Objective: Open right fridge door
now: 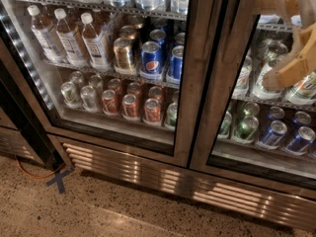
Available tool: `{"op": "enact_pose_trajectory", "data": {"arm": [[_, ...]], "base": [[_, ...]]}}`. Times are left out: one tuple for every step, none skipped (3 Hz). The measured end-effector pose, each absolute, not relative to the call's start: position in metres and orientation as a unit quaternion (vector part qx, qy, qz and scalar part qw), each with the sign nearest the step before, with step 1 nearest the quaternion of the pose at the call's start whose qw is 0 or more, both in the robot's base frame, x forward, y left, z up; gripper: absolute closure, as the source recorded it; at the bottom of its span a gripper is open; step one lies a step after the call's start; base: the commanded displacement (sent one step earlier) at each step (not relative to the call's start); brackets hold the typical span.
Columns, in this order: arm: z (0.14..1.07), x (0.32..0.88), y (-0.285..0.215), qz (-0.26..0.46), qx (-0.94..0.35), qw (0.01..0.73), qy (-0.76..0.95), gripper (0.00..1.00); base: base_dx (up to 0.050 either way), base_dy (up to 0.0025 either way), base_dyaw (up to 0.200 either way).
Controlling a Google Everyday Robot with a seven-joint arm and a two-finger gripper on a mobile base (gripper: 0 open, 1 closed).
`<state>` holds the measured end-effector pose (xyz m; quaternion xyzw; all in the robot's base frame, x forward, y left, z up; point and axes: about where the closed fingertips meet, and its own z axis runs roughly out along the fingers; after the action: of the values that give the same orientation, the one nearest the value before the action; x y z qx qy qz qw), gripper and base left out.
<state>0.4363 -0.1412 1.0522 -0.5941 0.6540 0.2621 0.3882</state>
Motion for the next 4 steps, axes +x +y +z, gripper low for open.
{"op": "enact_pose_trajectory", "data": {"arm": [[1.0522, 0.4363, -0.1412, 0.262, -0.594, 0.388, 0.654, 0.0], [1.0522, 0.4377, -0.1437, 0.262, -0.594, 0.388, 0.654, 0.0], [1.0506, 0.4387, -0.1412, 0.275, -0.596, 0.384, 0.649, 0.0], [1.0456, 0.4406, -0.1391, 0.289, -0.597, 0.376, 0.647, 0.0]], "base": [[0.0, 0.0, 0.0], [0.0, 0.0, 0.0], [0.0, 0.0, 0.0], [0.0, 0.0, 0.0]]}}
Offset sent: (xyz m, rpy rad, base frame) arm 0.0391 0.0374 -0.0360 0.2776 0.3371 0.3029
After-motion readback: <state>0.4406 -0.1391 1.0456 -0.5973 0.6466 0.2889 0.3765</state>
